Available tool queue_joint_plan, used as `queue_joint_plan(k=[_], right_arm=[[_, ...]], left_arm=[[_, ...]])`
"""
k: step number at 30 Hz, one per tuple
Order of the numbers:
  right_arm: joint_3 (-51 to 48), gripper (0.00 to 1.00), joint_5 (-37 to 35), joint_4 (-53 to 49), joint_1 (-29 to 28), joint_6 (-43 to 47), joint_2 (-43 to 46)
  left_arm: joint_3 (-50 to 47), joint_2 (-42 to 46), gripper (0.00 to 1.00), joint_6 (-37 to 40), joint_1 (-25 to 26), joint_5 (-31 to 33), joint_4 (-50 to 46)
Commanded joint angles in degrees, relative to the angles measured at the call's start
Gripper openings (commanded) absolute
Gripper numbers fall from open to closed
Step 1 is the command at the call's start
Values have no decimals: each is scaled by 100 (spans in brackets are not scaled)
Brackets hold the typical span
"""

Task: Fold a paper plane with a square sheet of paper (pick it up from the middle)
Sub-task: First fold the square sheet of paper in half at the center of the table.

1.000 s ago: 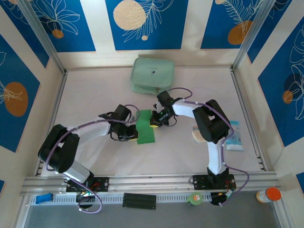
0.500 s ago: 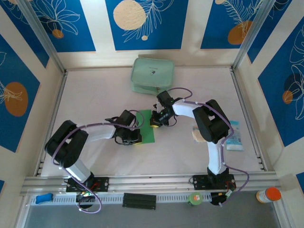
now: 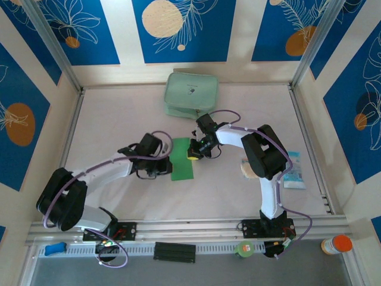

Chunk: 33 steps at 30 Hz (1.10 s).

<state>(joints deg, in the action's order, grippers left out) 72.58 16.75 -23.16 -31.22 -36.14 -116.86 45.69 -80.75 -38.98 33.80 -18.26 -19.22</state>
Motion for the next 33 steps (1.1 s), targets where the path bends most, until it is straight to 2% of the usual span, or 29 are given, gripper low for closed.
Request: queue_joint_plan(k=[1,7,11,18,26,33], right_arm=[[-342,3,-1333,-703,36,89,-711],[-249,3,-1390,-888,37,111,-756],[-200,2,-1489,-1023,47,156,-760],[-135,2,-1644,-1164,71,221,-792],[-121,3,-1815,-1339,187,216,-865],[-90,3,-1959,-1436,196,322,-891]], left_arm=[[293,-490,10,-152,-263,120,420],[910,-1766,9,-487,-382,-317,1408],[863,-2227,9,-950,-474,-724,2325],[632,-2452,9,-911,-694,-358,2036],[440,-2560,10,-520,-815,28,1700],[305,-2480,10,-257,-1256,-18,1631]])
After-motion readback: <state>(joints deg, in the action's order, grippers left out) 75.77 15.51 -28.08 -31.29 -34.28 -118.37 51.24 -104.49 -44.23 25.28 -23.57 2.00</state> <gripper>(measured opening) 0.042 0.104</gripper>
